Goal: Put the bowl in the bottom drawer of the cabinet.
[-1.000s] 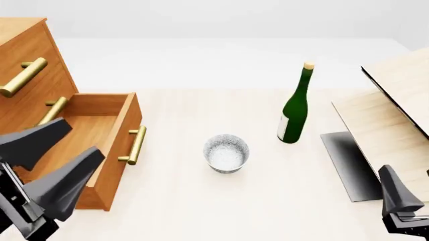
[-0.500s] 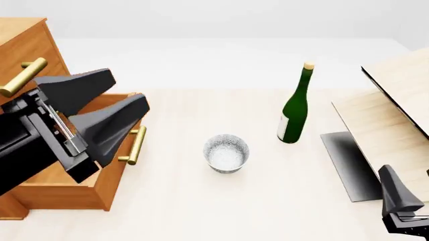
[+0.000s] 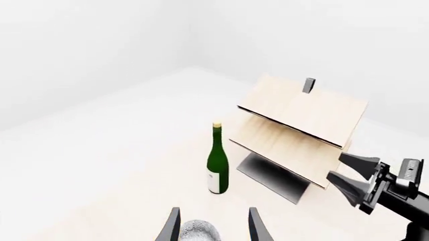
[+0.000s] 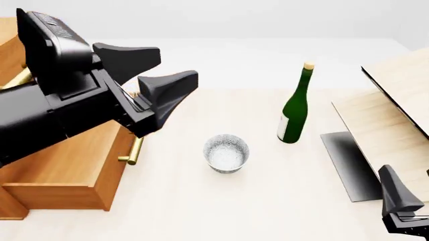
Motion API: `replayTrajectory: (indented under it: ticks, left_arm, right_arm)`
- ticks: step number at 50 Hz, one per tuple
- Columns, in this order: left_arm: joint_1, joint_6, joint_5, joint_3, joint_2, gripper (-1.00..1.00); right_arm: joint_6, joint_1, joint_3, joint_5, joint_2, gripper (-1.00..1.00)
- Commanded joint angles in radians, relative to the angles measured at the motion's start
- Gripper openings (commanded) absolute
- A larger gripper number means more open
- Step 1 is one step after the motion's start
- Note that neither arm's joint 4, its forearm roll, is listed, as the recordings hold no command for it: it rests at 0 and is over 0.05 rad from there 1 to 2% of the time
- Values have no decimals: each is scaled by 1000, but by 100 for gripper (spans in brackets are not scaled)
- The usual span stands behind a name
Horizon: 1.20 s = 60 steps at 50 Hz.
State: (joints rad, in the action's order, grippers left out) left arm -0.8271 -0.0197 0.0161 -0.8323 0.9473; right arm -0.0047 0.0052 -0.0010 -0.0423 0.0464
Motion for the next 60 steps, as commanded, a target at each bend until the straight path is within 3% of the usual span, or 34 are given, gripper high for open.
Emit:
replayTrajectory:
  ticks: [1, 17, 60]
  left_arm:
    - [-28, -26, 89, -109, 113, 100]
    - [-51, -46, 231, -263, 289, 100]
    - [-46, 23, 342, -403, 593, 100]
  right_arm:
    - [0, 0, 0, 0, 0, 100]
    - [0, 0, 0, 0, 0, 100]
    - [0, 0, 0, 0, 0, 100]
